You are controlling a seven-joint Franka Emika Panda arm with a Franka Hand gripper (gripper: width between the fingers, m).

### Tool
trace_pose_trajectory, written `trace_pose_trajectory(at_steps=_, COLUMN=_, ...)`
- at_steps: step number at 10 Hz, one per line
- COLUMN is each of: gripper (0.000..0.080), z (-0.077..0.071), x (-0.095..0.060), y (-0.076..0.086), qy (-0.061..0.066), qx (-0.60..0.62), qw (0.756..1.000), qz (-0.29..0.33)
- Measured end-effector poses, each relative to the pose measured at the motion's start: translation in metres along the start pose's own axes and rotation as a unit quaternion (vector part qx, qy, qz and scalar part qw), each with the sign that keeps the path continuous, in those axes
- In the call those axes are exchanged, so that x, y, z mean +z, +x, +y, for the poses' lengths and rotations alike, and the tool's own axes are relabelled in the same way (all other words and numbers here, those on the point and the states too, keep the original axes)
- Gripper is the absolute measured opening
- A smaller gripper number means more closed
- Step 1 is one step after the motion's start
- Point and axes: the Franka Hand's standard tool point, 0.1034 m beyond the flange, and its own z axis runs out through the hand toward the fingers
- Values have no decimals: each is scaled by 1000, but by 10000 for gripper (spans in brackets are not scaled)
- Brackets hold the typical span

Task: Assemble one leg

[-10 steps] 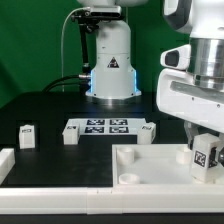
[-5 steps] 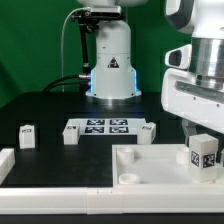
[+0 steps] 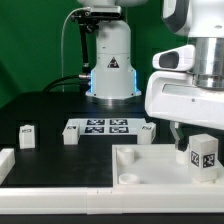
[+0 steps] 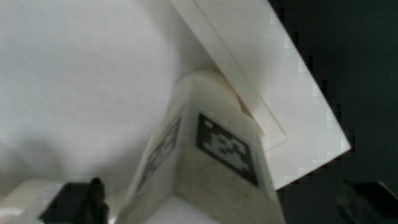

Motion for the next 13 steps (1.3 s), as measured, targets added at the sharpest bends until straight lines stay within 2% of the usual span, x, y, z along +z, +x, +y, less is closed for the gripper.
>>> trace_pose_trajectory(at_steps=3, gripper=649, z=4, x=-2, y=3, qy=-3, qx=-171, qw=985, qz=-8)
trace_pose_trajectory(at_steps=5, gripper=649, z=6, x=-5, y=-1, qy=-14, qx=-234, qw=972, qz=-25)
trace_pose_trajectory(at_steps=7, gripper=649, z=8, x=-4, y=1, qy=-15, qx=-257, qw=966, qz=-22)
trace_pose_trajectory(at_steps=8, gripper=560, z=8, x=-3, y=1, qy=-15, qx=-257, qw=966, qz=-23)
trace_pose_trajectory(at_steps=9, gripper=423, z=8, x=-3, y=1, qy=-15, qx=-257, qw=966, qz=-23)
trace_pose_trajectory(at_steps=10, gripper=423, z=8, x=-3, y=1, qy=-14, qx=-255, qw=967, qz=-23)
trace_pose_trajectory(at_steps=11, gripper=291, z=8, x=-3, y=0, qy=-15, qx=-238, qw=971, qz=-23)
trace_pose_trajectory(at_steps=13, gripper=291, z=8, x=-2, y=0, qy=-15, qx=-212, qw=977, qz=-23)
